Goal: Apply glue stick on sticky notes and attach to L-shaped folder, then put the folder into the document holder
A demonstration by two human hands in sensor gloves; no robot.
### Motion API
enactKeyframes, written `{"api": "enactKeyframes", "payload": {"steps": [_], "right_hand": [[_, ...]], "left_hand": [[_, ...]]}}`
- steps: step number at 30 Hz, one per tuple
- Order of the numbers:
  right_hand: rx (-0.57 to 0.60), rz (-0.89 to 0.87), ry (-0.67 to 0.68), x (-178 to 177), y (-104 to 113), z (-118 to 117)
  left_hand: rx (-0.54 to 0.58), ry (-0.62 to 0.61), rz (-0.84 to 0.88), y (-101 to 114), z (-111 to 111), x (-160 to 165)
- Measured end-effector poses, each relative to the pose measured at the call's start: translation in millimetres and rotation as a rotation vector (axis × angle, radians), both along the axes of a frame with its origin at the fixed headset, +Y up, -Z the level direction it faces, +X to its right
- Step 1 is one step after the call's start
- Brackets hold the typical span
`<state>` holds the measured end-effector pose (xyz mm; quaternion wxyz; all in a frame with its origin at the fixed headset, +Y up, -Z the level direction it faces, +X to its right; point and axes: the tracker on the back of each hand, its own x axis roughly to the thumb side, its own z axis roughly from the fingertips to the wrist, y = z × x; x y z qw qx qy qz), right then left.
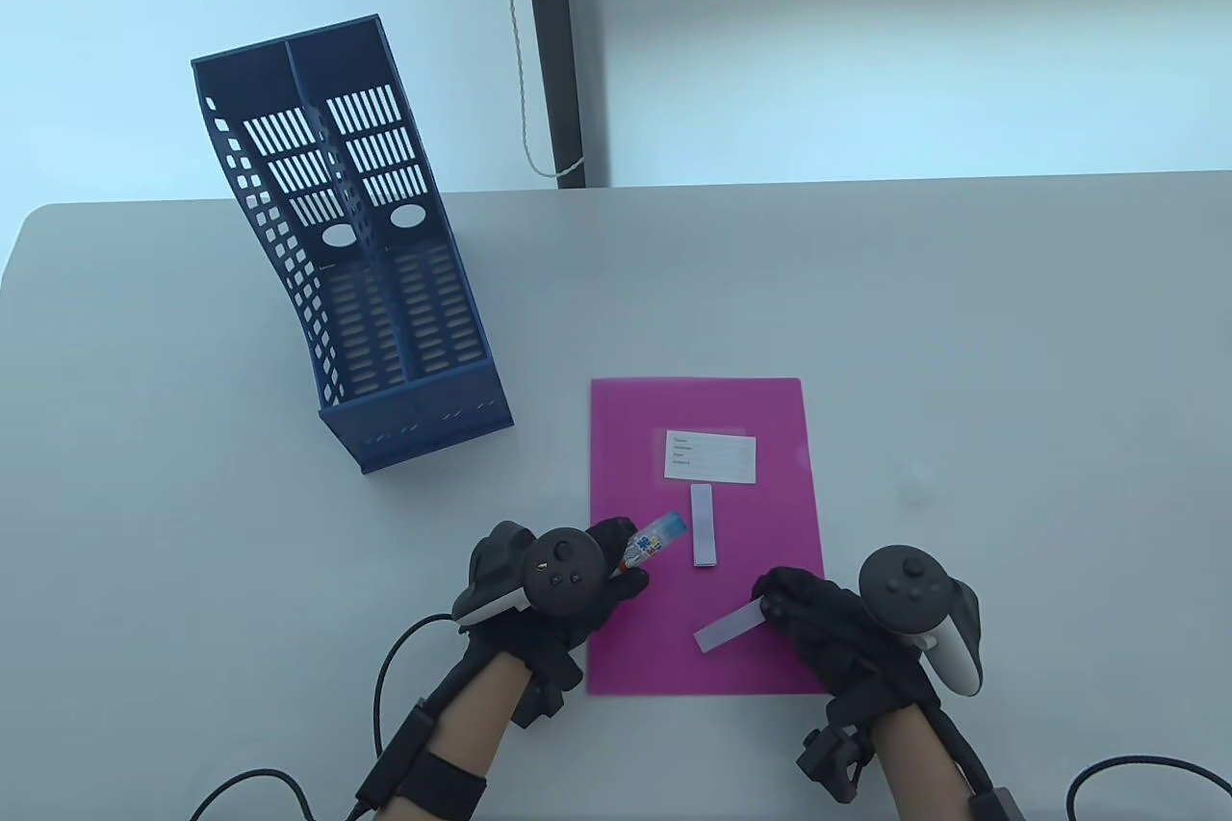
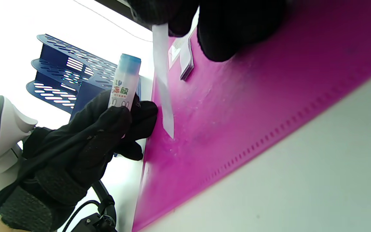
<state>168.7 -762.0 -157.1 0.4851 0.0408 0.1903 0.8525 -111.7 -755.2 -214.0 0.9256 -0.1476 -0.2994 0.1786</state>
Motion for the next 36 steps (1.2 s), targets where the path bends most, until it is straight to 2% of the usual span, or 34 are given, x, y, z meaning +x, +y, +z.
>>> {"api": "enactKeyframes", "payload": {"steps": [4,7,11,14,19,24,36], "right_hand": [[0.067,0.129,-0.007,1,19,-5],[0.226,0.303,-0.081,0,40,-15],[0.483,0.589,-0.104,-11,60,-38],[0.560,0.659,-0.101,-23,64,-55],[0.666,0.777,-0.056,-43,65,-78],[0.737,0.872,0.006,-59,61,-89],[0.793,0.990,0.098,-74,54,-93]], "left_hand": [[-0.017,0.011,0.032,-1,-2,-3],[-0.060,0.032,0.082,-3,-5,-7],[-0.093,0.042,0.109,-3,-7,-10],[-0.094,0.042,0.110,-3,-7,-10],[-0.100,0.040,0.114,-3,-7,-11],[-0.099,0.038,0.112,-3,-7,-11],[-0.107,0.036,0.118,-4,-7,-12]]}}
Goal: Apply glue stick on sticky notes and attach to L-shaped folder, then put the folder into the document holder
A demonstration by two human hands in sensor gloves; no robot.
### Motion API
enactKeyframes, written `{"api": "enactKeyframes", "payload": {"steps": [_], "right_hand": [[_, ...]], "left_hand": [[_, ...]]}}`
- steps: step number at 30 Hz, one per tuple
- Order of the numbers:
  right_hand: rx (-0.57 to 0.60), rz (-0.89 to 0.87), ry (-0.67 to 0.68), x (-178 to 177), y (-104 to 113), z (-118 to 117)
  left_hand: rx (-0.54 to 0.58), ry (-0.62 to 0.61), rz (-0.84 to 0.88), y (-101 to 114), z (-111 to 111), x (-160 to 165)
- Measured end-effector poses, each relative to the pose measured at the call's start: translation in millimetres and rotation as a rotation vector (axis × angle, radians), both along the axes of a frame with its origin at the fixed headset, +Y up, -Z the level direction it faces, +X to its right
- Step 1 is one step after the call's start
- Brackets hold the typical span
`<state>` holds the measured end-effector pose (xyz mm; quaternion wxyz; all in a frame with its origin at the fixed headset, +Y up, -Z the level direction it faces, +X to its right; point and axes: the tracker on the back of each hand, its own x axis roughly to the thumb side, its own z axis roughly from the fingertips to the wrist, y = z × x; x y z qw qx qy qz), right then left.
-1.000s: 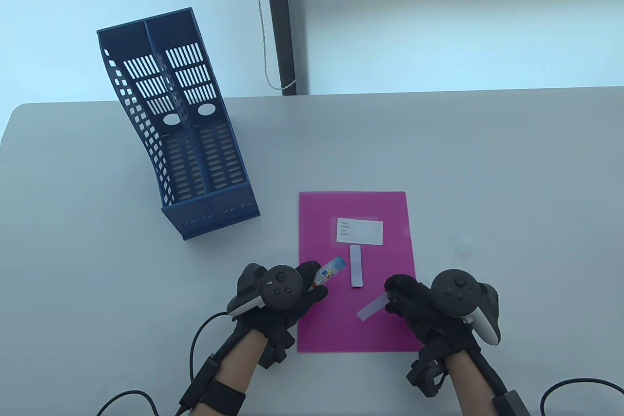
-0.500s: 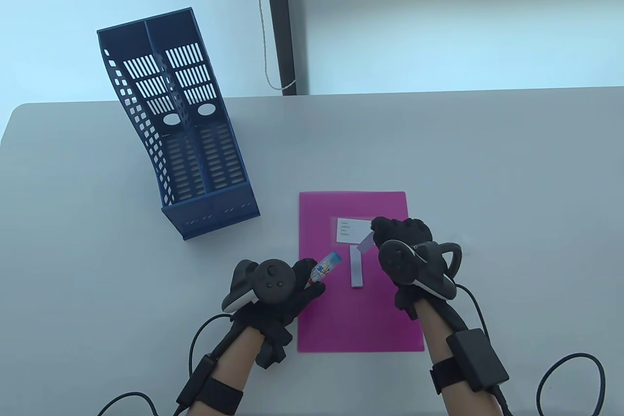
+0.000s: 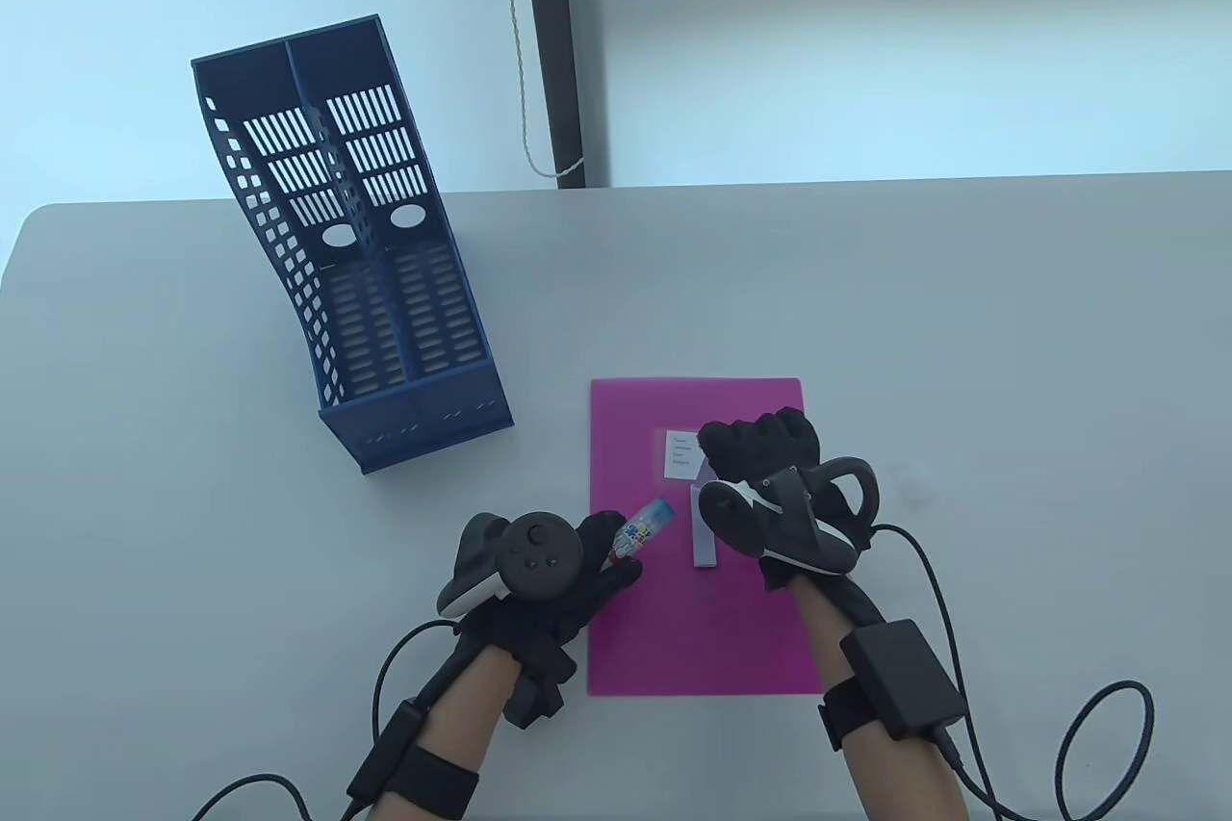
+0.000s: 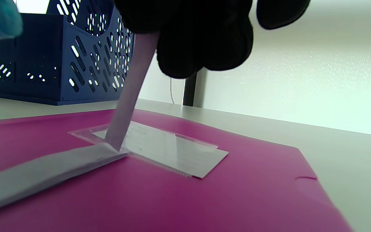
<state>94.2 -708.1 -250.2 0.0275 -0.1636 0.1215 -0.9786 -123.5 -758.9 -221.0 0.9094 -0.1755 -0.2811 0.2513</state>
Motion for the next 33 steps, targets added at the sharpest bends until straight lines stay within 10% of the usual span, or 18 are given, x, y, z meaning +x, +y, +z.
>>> {"api": "enactKeyframes", "payload": {"steps": [33], "right_hand": [[0.023,0.042,0.014,-5.2,-3.0,0.4]], "left_hand": [[0.000,0.000,0.000,-0.4,0.0,-0.4]]}}
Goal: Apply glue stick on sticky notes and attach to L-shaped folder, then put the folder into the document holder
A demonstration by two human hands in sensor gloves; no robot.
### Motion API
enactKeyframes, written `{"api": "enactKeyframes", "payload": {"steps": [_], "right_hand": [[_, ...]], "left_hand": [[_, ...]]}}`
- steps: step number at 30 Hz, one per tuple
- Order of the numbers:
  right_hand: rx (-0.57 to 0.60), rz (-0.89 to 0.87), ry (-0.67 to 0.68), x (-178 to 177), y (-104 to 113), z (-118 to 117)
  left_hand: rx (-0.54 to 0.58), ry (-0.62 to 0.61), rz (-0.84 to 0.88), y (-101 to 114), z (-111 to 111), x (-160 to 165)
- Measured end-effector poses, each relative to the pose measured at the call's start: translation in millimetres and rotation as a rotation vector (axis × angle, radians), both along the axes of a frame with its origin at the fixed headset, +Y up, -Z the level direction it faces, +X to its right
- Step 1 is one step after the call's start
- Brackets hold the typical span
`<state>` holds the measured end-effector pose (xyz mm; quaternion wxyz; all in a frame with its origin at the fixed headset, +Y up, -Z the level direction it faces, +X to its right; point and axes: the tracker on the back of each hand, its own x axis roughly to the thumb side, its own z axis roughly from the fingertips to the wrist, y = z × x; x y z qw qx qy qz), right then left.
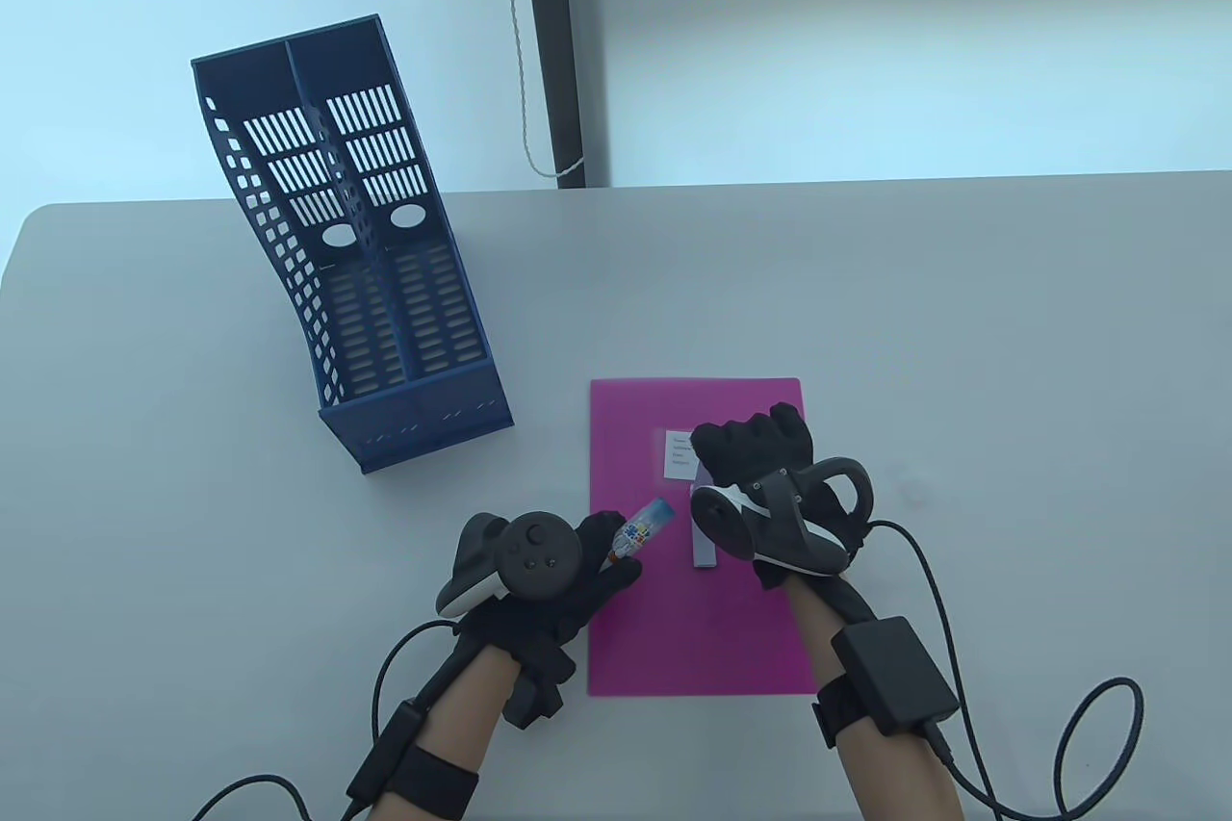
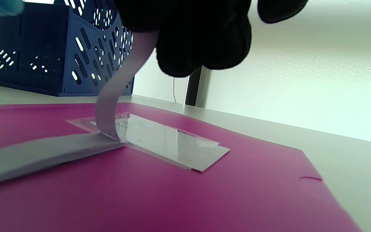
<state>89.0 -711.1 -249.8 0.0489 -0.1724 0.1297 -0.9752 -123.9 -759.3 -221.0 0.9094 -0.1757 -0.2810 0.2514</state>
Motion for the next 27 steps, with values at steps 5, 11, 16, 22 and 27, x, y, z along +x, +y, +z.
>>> {"api": "enactKeyframes", "payload": {"steps": [5,11,16,22,27], "right_hand": [[-0.018,0.010,0.022,-1,-3,5],[-0.048,0.013,0.051,1,-9,15],[-0.123,-0.010,0.066,0,-14,23],[-0.174,-0.055,0.064,2,-18,31],[-0.217,-0.063,0.071,3,-22,36]], "left_hand": [[0.000,0.000,0.000,0,0,0],[0.000,0.000,0.000,0,0,0],[0.000,0.001,0.001,0,0,0],[0.000,0.001,0.001,0,0,0],[0.000,0.001,0.001,0,0,0]]}}
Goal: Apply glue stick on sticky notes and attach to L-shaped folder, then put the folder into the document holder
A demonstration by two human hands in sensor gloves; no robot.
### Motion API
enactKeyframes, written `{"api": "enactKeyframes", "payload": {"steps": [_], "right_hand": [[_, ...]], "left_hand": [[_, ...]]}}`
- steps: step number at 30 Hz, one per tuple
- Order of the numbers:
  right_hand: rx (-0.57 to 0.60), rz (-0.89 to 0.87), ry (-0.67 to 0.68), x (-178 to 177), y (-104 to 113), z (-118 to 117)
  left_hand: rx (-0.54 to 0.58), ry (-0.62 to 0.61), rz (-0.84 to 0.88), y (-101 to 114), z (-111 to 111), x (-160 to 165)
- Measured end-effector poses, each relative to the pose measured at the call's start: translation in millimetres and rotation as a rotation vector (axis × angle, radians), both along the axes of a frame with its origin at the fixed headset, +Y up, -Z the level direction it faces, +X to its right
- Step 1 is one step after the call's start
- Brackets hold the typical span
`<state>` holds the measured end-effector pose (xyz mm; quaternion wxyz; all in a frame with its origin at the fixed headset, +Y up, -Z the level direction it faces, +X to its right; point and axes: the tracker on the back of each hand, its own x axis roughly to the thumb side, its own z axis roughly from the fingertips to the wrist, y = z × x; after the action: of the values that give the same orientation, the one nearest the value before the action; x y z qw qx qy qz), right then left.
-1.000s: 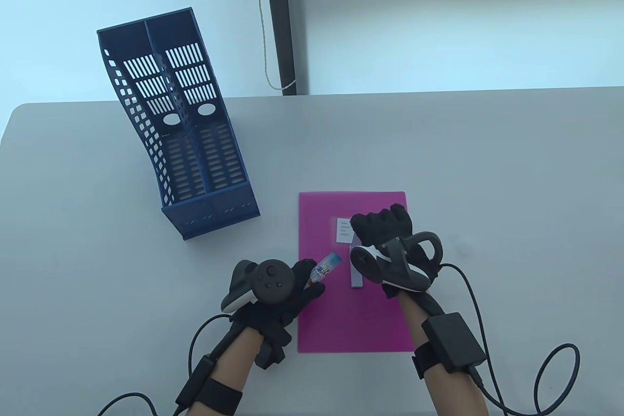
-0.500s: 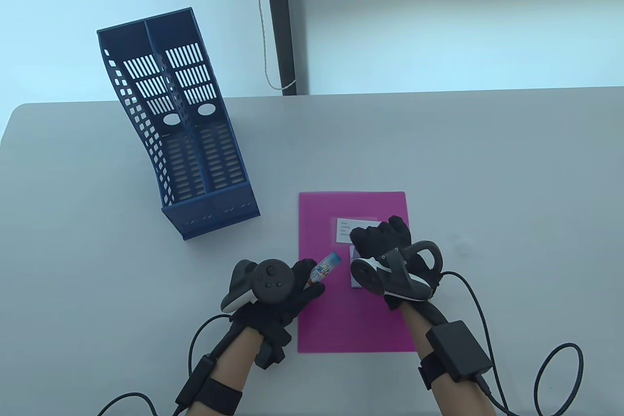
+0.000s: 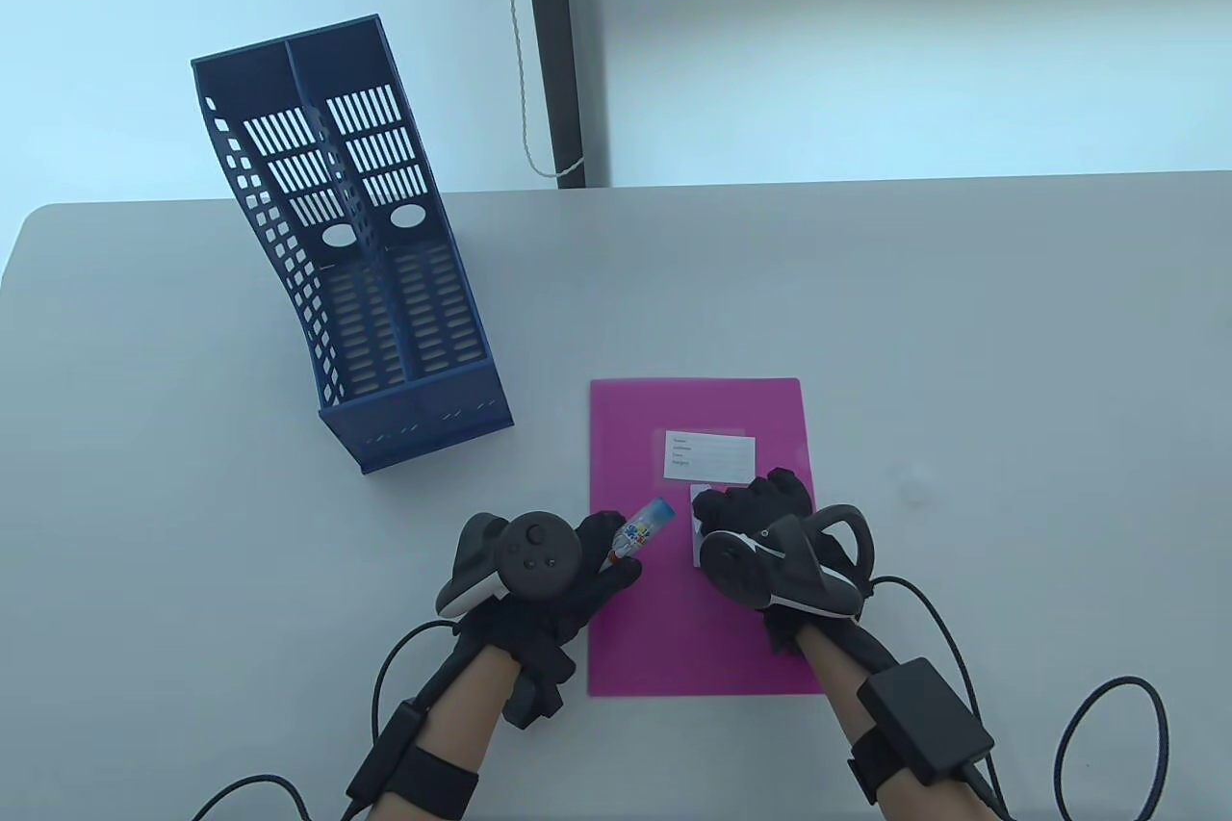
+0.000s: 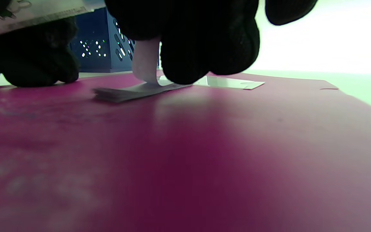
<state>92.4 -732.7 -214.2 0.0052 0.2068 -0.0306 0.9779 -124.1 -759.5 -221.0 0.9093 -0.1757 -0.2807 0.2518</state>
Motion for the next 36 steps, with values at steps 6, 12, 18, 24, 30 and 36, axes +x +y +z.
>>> {"api": "enactKeyframes", "payload": {"steps": [6,12,18,24,30,36], "right_hand": [[-0.059,-0.016,-0.002,-2,-4,3],[-0.087,-0.024,-0.007,-1,-5,4],[-0.215,-0.005,0.024,-2,-11,8],[-0.326,-0.210,-0.056,15,-5,-1],[-0.380,-0.097,-0.120,10,-13,-13],[-0.434,-0.033,-0.173,1,-17,-23]], "left_hand": [[0.000,0.000,0.000,0,0,0],[0.000,0.000,0.000,0,0,0],[0.000,0.000,0.000,0,0,0],[-0.002,0.001,0.003,0,0,0],[-0.002,0.001,0.002,0,0,0],[-0.007,-0.001,0.005,0,-1,0]]}}
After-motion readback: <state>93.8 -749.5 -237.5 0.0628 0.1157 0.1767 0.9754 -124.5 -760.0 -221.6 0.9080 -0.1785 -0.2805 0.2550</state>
